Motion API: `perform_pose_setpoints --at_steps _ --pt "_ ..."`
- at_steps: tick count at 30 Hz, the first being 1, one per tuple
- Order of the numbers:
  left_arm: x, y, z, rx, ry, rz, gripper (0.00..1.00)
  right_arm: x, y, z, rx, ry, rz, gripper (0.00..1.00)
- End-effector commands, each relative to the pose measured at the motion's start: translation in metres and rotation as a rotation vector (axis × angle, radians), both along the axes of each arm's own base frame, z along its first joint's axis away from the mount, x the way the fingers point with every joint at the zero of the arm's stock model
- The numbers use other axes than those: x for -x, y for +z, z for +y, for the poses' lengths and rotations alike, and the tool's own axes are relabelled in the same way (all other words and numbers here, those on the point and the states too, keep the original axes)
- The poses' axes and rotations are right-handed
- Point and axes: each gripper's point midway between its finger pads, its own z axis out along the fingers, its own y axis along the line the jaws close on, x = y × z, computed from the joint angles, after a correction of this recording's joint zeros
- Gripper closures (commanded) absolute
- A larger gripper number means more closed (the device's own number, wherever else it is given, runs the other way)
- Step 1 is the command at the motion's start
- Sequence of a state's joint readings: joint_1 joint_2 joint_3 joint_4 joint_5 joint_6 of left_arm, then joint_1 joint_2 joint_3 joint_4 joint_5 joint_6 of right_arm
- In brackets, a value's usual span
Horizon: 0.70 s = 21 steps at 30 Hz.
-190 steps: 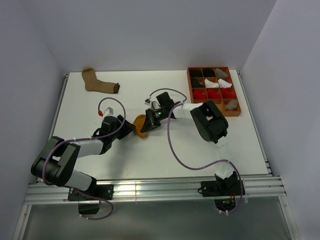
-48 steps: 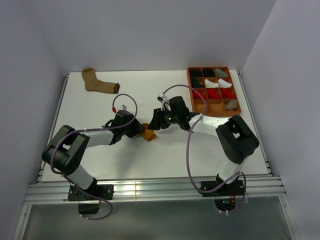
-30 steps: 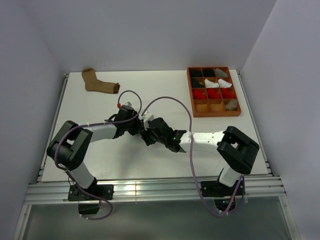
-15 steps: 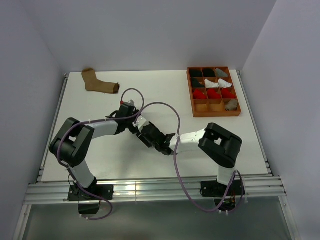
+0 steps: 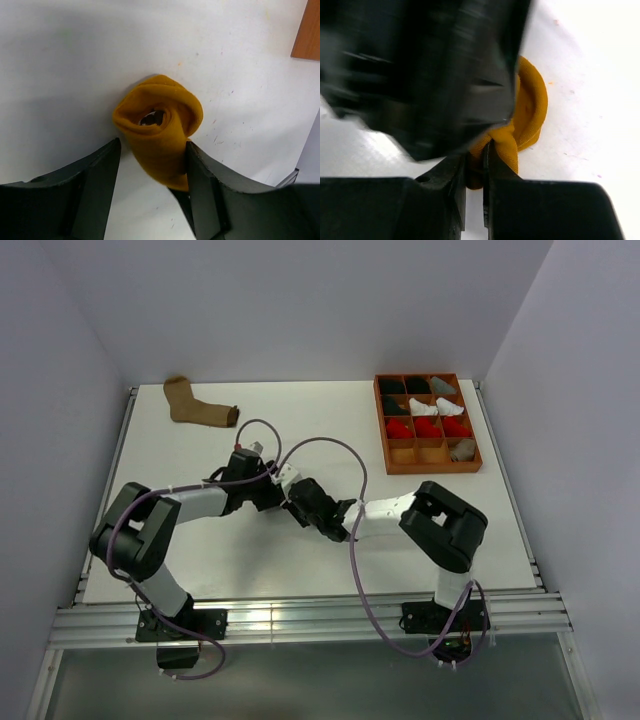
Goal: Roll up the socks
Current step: Roll the sock at the center of the board.
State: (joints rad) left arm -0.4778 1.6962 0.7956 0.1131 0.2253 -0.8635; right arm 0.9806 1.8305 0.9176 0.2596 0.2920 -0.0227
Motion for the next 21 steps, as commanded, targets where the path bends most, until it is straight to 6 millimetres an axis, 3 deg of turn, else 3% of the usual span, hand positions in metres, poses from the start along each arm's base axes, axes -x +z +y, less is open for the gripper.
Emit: perform_pose_setpoints --at_steps 1,6,14,21 --pt "0.027 -0.018 0.031 -0.049 0.044 0.096 0.39 0.013 -0.002 -0.001 -0.095 0.045 0.127 1.0" --pt "0.017 0.002 0.049 -0.012 0.154 0.04 0.38 0.012 -0.004 -0.004 -0.126 0.053 0.185 1.0" --pt "0.016 -0.001 0.076 0.001 0.242 0.055 0.41 0.012 0.001 -0.005 -0.119 0.065 0.167 1.0" --pt "0.003 -0.005 0.067 0.009 0.187 0.098 0.45 0.015 -0.004 0.0 -0.07 0.081 0.141 1.0"
